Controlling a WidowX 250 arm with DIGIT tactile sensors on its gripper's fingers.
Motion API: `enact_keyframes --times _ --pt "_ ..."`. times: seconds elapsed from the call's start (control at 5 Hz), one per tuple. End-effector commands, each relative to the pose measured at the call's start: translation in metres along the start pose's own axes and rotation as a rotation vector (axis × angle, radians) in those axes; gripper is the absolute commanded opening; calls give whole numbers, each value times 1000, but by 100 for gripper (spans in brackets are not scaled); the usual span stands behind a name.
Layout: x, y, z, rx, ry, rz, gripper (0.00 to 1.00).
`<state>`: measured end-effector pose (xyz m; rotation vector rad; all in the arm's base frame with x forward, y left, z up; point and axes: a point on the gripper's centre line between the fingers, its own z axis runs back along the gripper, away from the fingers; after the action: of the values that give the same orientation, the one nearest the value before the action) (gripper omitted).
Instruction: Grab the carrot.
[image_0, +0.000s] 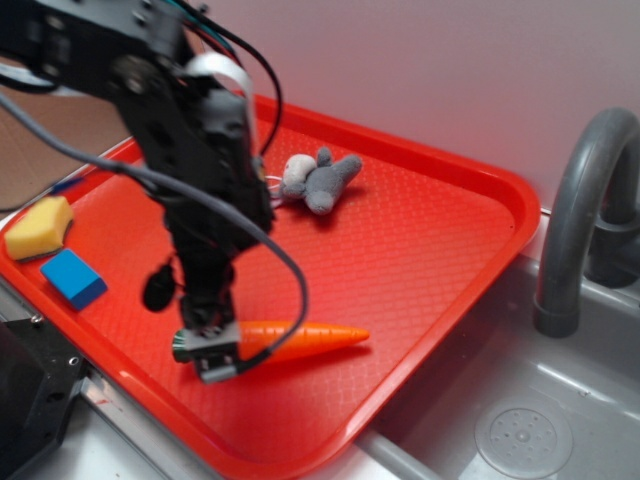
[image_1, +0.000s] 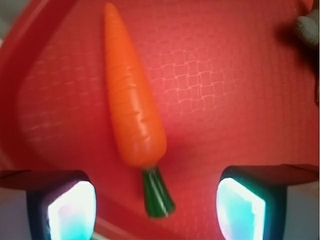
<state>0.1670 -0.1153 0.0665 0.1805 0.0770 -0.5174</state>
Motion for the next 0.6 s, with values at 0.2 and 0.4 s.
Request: enact_keyframes --times 0.2,0.4 --pt "12 -10 -38 -2 22 -62 0" --pt "9 -9 -40 -26 21 -58 0"
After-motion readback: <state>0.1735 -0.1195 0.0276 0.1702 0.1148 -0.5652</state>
